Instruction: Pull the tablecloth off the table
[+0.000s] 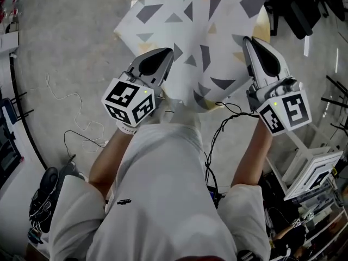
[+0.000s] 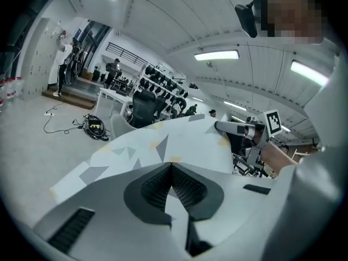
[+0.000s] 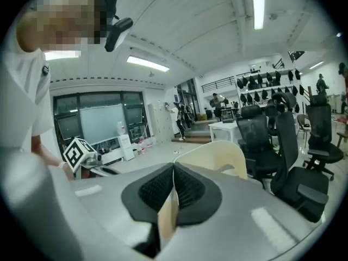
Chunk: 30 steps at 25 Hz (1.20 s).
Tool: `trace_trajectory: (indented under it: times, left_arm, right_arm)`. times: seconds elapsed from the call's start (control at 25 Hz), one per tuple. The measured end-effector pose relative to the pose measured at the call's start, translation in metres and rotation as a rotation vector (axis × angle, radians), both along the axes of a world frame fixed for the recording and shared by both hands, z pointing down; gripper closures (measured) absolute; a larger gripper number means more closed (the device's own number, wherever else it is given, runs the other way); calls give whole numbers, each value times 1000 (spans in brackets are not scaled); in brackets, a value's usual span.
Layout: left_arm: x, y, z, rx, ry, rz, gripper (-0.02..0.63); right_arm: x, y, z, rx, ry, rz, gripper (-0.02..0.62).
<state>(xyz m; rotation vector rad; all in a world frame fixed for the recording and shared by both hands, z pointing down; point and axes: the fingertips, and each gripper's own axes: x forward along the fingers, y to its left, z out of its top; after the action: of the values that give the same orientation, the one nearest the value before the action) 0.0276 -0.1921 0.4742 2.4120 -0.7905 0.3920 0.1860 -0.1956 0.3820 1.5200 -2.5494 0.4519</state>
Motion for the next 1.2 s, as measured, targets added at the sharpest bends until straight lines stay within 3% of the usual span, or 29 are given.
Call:
trace_trajectory:
  times: [0.4, 0.72, 0.88, 1.0, 1.2]
  left_arm:
    - [-100, 49, -69, 84, 93, -56, 598]
    - [-152, 84, -103, 122, 162, -68, 598]
    - [-166, 95, -107, 114, 179, -35, 598]
    - [-170, 99, -103, 102, 174, -6, 598]
    - [-160, 109, -101, 98, 165, 46, 598]
  right_arm:
    - [-149, 85, -78, 117, 28, -190, 584]
    - [-232, 152, -100, 160, 203, -360, 584]
    - [-246, 162, -91, 120, 297, -420, 583]
    - [-243, 142, -88, 84, 337, -410, 583]
    - [-226, 111, -94, 119, 415, -466, 583]
